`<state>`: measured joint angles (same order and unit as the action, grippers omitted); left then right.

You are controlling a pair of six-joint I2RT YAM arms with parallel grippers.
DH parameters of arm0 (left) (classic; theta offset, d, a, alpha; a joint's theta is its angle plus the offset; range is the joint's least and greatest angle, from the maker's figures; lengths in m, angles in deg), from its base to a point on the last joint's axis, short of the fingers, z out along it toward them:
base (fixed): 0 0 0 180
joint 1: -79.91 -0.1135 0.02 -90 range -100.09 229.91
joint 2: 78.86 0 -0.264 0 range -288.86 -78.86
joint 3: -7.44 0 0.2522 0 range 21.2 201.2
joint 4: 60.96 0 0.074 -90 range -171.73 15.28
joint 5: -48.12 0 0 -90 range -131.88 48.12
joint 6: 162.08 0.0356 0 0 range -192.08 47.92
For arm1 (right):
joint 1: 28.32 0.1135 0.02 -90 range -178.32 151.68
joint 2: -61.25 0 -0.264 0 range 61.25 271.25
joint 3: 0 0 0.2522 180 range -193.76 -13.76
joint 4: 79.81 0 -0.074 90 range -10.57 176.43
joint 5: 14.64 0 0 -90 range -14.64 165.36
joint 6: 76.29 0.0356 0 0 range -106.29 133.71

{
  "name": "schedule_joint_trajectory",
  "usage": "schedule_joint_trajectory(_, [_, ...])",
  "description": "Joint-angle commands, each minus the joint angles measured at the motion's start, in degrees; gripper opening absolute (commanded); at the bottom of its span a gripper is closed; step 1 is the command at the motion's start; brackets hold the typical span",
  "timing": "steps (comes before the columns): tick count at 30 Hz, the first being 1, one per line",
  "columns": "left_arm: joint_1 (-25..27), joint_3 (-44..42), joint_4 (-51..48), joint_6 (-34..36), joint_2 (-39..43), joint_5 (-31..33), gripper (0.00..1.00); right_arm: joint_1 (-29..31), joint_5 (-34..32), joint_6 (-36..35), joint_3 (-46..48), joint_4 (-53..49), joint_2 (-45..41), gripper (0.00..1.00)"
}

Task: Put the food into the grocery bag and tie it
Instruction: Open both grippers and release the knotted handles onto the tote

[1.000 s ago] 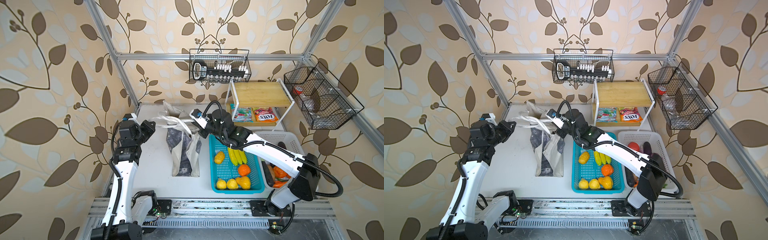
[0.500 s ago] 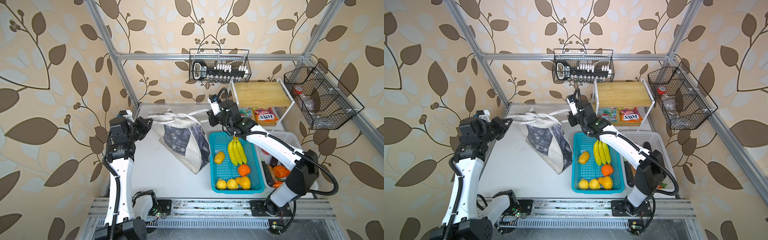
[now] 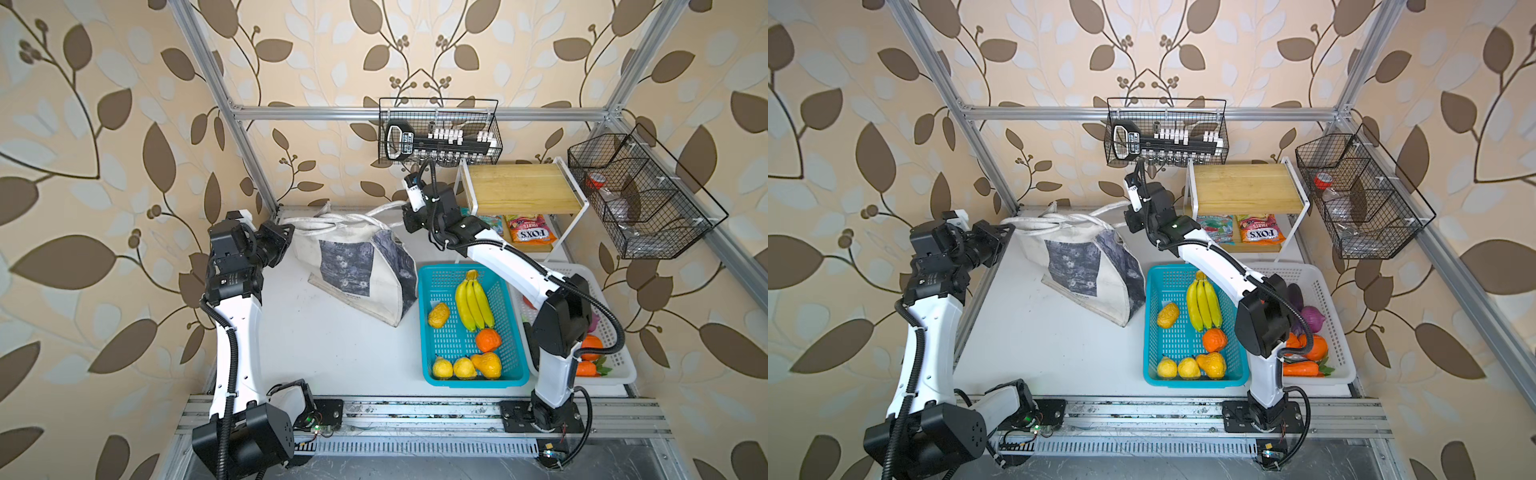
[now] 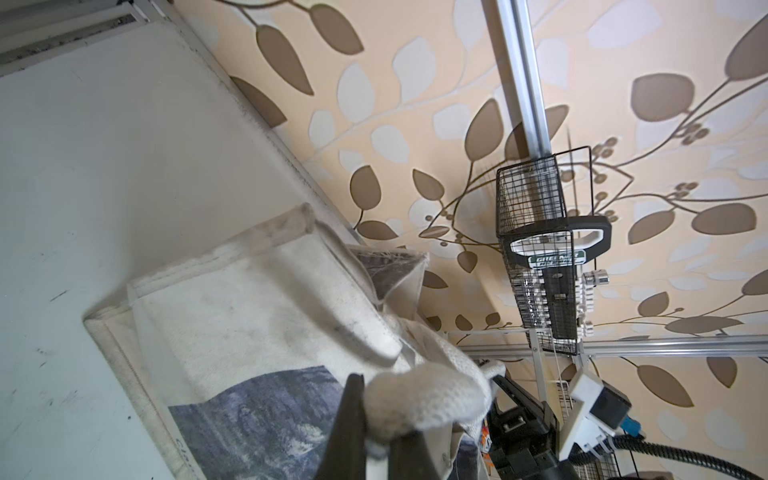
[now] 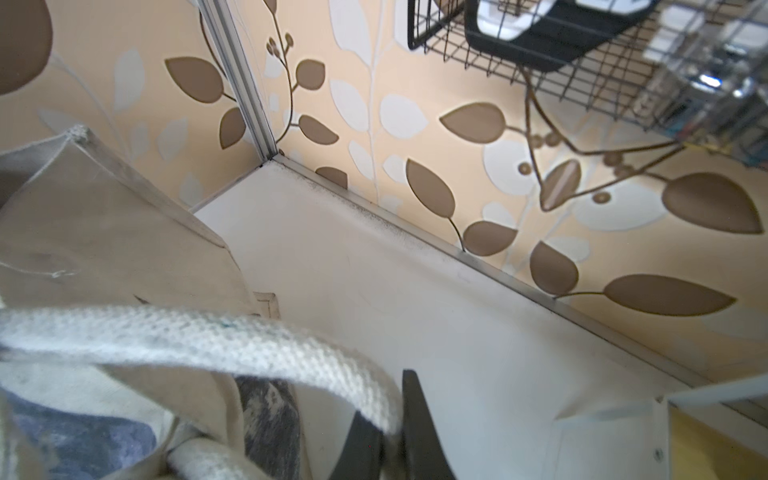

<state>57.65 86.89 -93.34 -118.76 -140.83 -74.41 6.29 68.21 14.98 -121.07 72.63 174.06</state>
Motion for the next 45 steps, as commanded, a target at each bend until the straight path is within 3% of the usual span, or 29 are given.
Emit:
schedule_joint_trajectory(1, [-3.5,4.6,7.7,-1.1,3.2,7.0,0.0,-2.9,-10.8,-3.0,-3.4,-5.1,2.5,0.0])
schedule_joint_trajectory(5, [-3.6,1.0,5.4,0.4,5.9,9.5,0.0,-5.1,-9.0,-3.1,-3.5,-5.4,3.7,0.0])
schedule_joint_trajectory(10, [-3.7,-4.0,5.0,1.6,7.2,11.1,0.0,-9.0,-2.1,-3.7,-6.3,-9.3,5.7,0.0])
schedule_joint_trajectory(15, [-3.6,-8.7,7.6,-0.4,8.1,6.3,0.0,-8.8,0.6,-3.8,5.2,-3.1,1.7,0.0])
schedule_joint_trajectory(19, [-3.6,-9.8,1.6,3.6,10.5,11.6,0.0,-7.7,-1.1,-6.7,9.8,-0.5,1.0,0.0])
schedule_joint_trajectory(21, [-3.7,-10.1,0.2,4.3,10.3,12.6,0.0,-8.5,-1.1,-6.7,7.5,-3.0,2.9,0.0])
schedule_joint_trajectory(26, [-3.5,-12.3,6.4,1.5,10.0,6.4,0.0,-9.6,3.4,-6.5,5.4,-3.8,2.1,0.0])
schedule_joint_trajectory(28, [-3.3,-12.8,10.0,-0.1,9.4,3.1,0.0,-7.9,5.2,-7.7,4.8,-3.8,0.1,0.06])
schedule_joint_trajectory(30, [-2.9,-13.0,12.1,-0.4,9.2,0.7,0.0,-5.8,6.5,-9.5,6.3,-1.3,-2.3,0.26])
schedule_joint_trajectory(32, [-2.6,-12.9,12.3,0.1,9.9,0.0,0.12,-3.4,6.2,-11.3,6.9,-0.3,-4.1,0.41])
schedule_joint_trajectory(36, [-2.5,-12.3,10.2,2.2,10.9,-0.4,0.38,-0.9,5.1,-11.3,7.3,-0.4,-7.4,0.49])
schedule_joint_trajectory(40, [-2.5,-10.7,4.7,5.3,11.0,0.4,0.8,-0.9,7.3,-6.7,8.7,-0.5,-11.3,0.7])
schedule_joint_trajectory(41, [-2.5,-10.3,3.4,5.9,11.3,1.2,0.87,-0.8,7.0,-6.1,9.4,-0.3,-12.2,0.75])
schedule_joint_trajectory(42, [-2.5,-9.9,2.2,6.3,11.7,1.9,0.92,-0.8,6.7,-5.7,10.6,0.0,-13.5,0.84])
schedule_joint_trajectory(43, [-2.5,-9.5,1.3,6.9,12.0,2.3,0.97,-0.7,6.6,-5.5,11.1,0.2,-14.2,0.86])
schedule_joint_trajectory(45, [-2.5,-9.0,0.4,7.7,12.5,2.7,0.99,-0.7,5.9,-5.0,13.3,0.8,-16.2,0.94])
